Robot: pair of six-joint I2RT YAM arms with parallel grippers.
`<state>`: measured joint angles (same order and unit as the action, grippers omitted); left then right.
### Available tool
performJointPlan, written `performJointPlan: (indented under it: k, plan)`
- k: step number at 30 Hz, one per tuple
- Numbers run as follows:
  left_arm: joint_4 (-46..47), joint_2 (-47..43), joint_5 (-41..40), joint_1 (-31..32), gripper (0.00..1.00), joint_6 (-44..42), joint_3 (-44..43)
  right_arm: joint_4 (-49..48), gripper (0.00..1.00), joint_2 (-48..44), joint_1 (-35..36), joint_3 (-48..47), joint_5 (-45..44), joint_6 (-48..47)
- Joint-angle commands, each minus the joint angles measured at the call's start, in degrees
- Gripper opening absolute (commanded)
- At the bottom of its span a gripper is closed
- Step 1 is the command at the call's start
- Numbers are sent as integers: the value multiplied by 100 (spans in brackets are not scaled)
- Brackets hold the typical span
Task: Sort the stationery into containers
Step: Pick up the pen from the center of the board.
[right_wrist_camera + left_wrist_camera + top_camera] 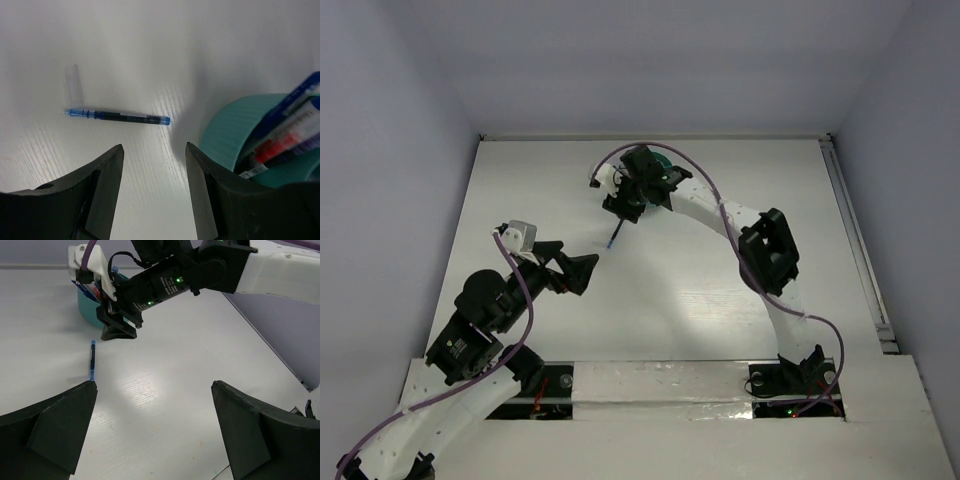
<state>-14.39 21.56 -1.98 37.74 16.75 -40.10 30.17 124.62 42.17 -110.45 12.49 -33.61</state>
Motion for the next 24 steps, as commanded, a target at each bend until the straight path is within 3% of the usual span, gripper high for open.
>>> performJointPlan:
  k: [1, 13, 24]
  plan:
    - [270, -29, 22, -56, 99, -49, 37, 1287, 59, 518, -42, -739, 737, -734]
    - [253, 32, 4, -161, 99, -58, 28, 1527, 64, 1187, -42, -1312, 1054, -902]
    - [305, 67, 119, -214, 99, -67, 46, 1105, 62, 1065, 63, -961, 1001, -981]
